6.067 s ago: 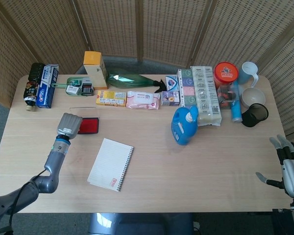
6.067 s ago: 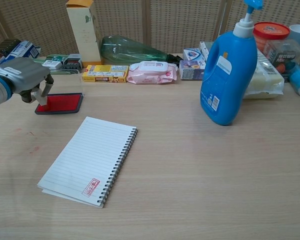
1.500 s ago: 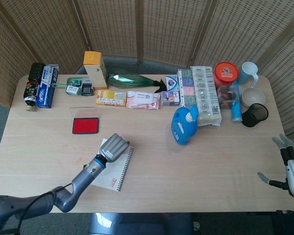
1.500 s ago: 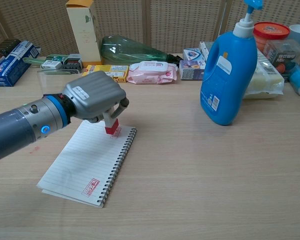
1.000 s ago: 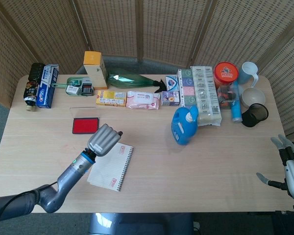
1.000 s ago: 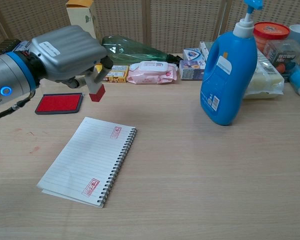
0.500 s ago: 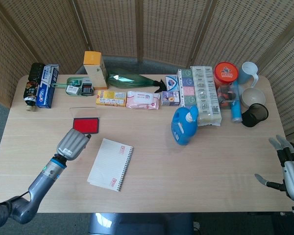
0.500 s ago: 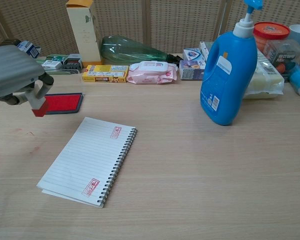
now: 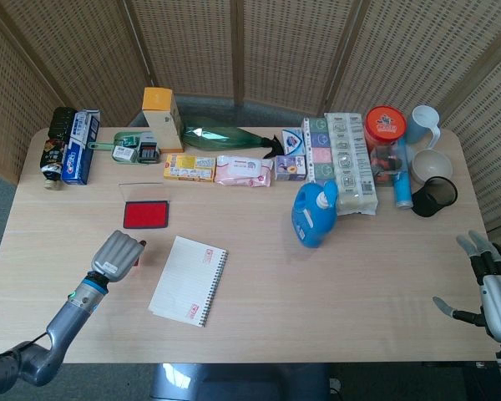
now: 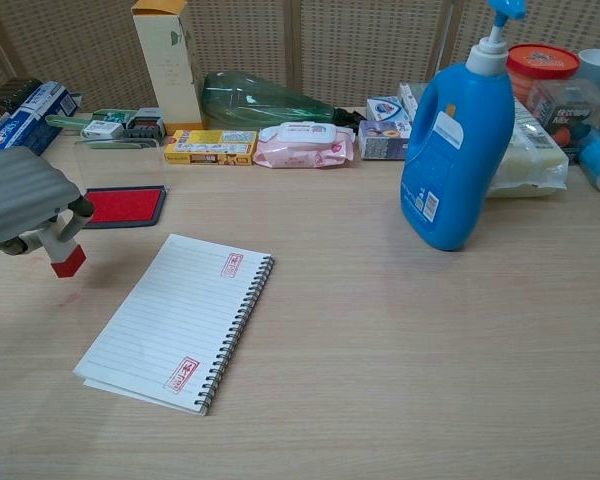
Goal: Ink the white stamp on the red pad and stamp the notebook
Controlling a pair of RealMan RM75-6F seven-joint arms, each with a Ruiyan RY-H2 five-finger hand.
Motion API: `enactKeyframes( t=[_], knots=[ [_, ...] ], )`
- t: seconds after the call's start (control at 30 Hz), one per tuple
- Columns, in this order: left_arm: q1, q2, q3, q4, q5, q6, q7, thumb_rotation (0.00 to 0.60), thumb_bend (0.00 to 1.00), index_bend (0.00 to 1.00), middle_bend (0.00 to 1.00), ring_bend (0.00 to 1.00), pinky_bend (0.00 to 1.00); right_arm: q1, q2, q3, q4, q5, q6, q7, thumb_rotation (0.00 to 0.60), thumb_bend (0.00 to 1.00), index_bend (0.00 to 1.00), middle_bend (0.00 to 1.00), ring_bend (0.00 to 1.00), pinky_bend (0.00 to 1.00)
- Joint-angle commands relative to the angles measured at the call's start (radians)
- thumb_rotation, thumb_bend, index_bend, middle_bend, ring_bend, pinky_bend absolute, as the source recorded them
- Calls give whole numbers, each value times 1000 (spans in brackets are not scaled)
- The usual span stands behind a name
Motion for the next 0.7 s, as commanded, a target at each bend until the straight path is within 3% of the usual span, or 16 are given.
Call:
enactKeyframes(
  t=[0.03,0.7],
  knots=[
    [4,-13,0,17,1,-5,6,600,335,669,1000,1000,1000,0,1,0,0,0,0,3,517,0,25,0,0,0],
    [14,-46,-6,49,-4,-28,56,600,331,669,1000,1000,1000,0,5,1,-1,2,0,11,522,0,25,0,0,0]
  ],
)
